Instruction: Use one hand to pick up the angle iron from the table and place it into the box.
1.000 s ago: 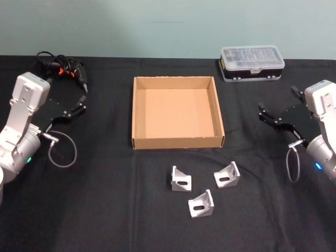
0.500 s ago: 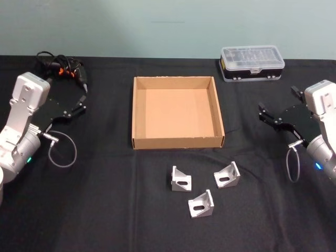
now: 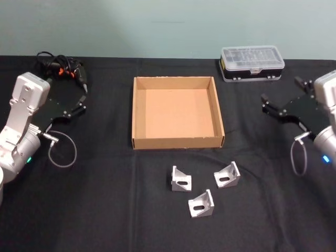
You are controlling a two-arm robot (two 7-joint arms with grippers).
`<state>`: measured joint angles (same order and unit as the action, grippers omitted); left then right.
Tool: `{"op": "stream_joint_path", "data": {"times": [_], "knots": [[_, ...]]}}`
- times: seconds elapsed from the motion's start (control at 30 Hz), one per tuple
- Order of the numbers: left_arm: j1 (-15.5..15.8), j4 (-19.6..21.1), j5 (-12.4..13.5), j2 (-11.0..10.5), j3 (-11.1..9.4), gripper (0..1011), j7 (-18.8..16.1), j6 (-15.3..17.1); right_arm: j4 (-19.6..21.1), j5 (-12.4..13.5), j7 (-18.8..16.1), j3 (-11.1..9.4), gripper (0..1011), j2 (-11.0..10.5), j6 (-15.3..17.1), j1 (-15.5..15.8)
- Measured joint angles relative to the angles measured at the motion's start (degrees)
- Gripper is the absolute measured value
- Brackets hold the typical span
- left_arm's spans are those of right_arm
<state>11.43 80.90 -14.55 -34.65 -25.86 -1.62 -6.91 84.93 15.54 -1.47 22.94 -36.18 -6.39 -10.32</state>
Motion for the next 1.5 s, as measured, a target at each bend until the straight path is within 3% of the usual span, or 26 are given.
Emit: {"op": "stream_joint_path", "data": {"times": [0.13,0.33,0.4,0.57,0.73,0.9,1.13,1.5], "knots": [[0.00,0.00,0.00,0.00,0.00,1000,0.00,0.00,2.84,1.31,-2.40,-1.40,1003,-1.70,0.83,0.67],[0.00,0.00,0.00,0.00,0.00,1000,0.00,0.00,7.93,5.60,-10.14,-4.13,1003,-5.92,3.40,1.17],[0.00,0.00,0.00,0.00,0.00,1000,0.00,0.00,8.38,5.98,-11.11,-4.34,1003,-6.47,3.65,1.14],[0.00,0.00,0.00,0.00,0.00,1000,0.00,0.00,10.55,10.50,-20.92,-5.90,1003,-10.57,5.99,-0.14],[0.00,0.00,0.00,0.00,0.00,1000,0.00,0.00,10.91,13.00,-28.48,-6.03,1003,-12.85,8.35,-1.87],[0.00,0.00,0.00,0.00,0.00,1000,0.00,0.00,10.33,13.55,-34.07,-4.81,1003,-13.86,10.65,-3.74],[0.00,0.00,0.00,0.00,0.00,1000,0.00,0.00,9.27,11.66,-39.31,-0.30,1003,-14.85,15.55,-6.75],[0.00,0.00,0.00,0.00,0.00,1000,0.00,0.00,7.85,9.38,-48.12,6.76,1003,-16.11,18.48,-11.66]]}}
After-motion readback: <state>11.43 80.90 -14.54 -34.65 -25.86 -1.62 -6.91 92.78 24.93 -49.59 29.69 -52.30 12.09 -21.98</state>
